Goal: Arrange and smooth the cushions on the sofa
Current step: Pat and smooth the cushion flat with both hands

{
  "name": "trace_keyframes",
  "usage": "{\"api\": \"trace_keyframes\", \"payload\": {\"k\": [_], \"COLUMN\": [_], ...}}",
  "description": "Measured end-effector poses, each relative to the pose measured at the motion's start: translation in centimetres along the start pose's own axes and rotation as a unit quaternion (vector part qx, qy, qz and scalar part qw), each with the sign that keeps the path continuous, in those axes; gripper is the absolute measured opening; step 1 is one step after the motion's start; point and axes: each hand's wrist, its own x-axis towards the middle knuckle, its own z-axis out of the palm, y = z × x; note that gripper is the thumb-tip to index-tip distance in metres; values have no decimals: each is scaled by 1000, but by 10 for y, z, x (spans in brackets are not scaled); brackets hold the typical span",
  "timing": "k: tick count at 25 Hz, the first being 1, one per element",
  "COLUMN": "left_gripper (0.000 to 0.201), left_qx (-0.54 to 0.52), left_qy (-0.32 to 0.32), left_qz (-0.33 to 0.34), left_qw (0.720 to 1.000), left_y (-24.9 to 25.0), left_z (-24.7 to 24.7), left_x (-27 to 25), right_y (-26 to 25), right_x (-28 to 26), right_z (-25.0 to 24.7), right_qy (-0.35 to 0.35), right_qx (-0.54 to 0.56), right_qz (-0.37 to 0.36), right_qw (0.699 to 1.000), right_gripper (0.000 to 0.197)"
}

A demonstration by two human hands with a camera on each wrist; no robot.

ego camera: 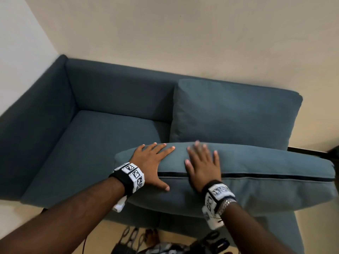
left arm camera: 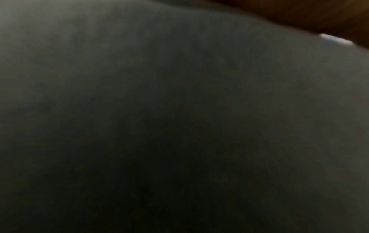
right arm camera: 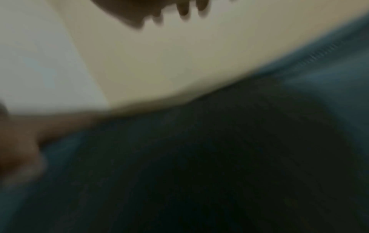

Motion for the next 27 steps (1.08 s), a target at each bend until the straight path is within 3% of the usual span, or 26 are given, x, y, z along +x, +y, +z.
{"api": "trace_keyframes", "payload": {"k": [1,2,3,5,7,8,9,10,11,12,13,15,17,18,19,20,21,22,23,24,26,27], "left_gripper": [140,138,138,139,141,141,142,141,141,141,142,144,147,149,151,155,158,162,165,167,169,169], "left_qx": [-11,-23,-30,-43,-56,-56,-53,-48,-48,-53,-66,-130,-208,-256,-306,-351,-385,-414,-437,-461,-490,-494], "left_qy": [-11,-11,-4,13,21,23,26,27,27,34,45,79,97,100,105,106,100,91,89,96,108,109], "left_qz": [-7,-19,-28,-43,-52,-56,-58,-56,-53,-58,-70,-107,-127,-130,-136,-144,-151,-158,-162,-171,-175,-173], "left_qw": [1000,1000,999,998,997,997,997,997,997,996,994,982,965,953,936,919,905,892,880,866,847,845], "left_y": [-9,-21,-32,-48,-54,-53,-53,-53,-52,-55,-59,-70,-78,-80,-83,-84,-83,-82,-83,-83,-84,-83], "left_z": [6,9,11,13,15,14,15,18,22,25,26,27,32,36,40,48,53,59,61,64,69,71], "left_x": [-7,-11,-15,-24,-28,-29,-31,-33,-38,-43,-47,-59,-69,-73,-78,-81,-85,-89,-90,-91,-91,-90], "right_y": [5,4,-4,-31,-62,-72,-78,-81,-77,-74,-76,-93,-112,-116,-117,-117,-114,-116,-125,-136,-162,-172], "right_x": [-1,11,17,29,20,15,11,4,-1,5,14,26,25,21,17,11,11,14,22,28,29,25], "right_z": [27,31,23,-11,-35,-32,-14,11,35,42,38,9,-16,-14,0,19,36,37,30,14,-16,-22], "right_qy": [-109,-156,-150,20,209,226,177,34,-105,-185,-188,-48,130,147,108,-9,-130,-195,-184,-128,70,142], "right_qx": [-35,-33,-18,97,187,159,89,8,-65,-82,-55,85,179,157,88,7,-56,-47,9,99,266,282], "right_qz": [5,31,66,72,29,2,-30,-48,-41,-26,-10,-12,-32,-44,-60,-62,-52,-33,-24,-33,-82,-104], "right_qw": [993,987,986,992,959,961,980,998,991,979,981,995,975,976,988,998,989,979,983,986,958,943], "right_gripper": [93,95,85,60,57,59,62,65,67,69,68,60,58,58,61,64,66,64,60,56,53,55]}}
